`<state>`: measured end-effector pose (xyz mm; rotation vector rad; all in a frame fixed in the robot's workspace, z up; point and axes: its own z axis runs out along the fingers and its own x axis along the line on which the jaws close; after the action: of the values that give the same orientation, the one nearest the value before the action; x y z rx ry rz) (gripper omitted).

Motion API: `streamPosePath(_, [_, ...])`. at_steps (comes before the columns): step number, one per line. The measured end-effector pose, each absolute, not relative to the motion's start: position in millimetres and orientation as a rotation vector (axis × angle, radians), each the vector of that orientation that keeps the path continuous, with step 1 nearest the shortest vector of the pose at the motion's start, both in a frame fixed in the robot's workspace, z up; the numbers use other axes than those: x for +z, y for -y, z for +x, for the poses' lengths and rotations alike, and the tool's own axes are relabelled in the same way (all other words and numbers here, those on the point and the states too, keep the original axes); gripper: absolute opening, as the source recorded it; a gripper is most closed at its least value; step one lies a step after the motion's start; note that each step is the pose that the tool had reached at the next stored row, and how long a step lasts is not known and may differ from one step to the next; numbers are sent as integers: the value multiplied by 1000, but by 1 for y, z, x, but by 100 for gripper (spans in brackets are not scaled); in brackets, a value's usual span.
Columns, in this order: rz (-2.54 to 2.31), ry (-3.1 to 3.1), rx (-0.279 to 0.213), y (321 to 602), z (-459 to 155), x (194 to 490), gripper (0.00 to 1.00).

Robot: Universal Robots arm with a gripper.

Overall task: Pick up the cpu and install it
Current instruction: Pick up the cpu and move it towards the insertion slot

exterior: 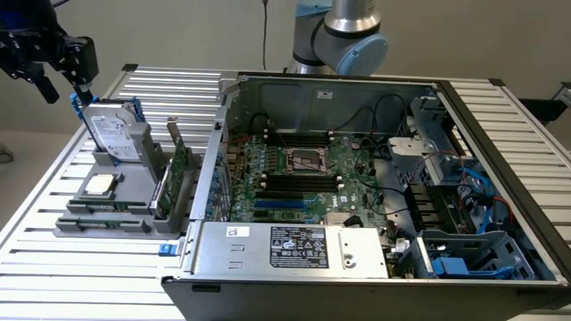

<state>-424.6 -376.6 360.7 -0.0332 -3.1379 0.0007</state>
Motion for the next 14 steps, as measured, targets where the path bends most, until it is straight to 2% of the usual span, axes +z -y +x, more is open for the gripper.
streamPosePath(14, [46,3127,-3,391,-439,336,60])
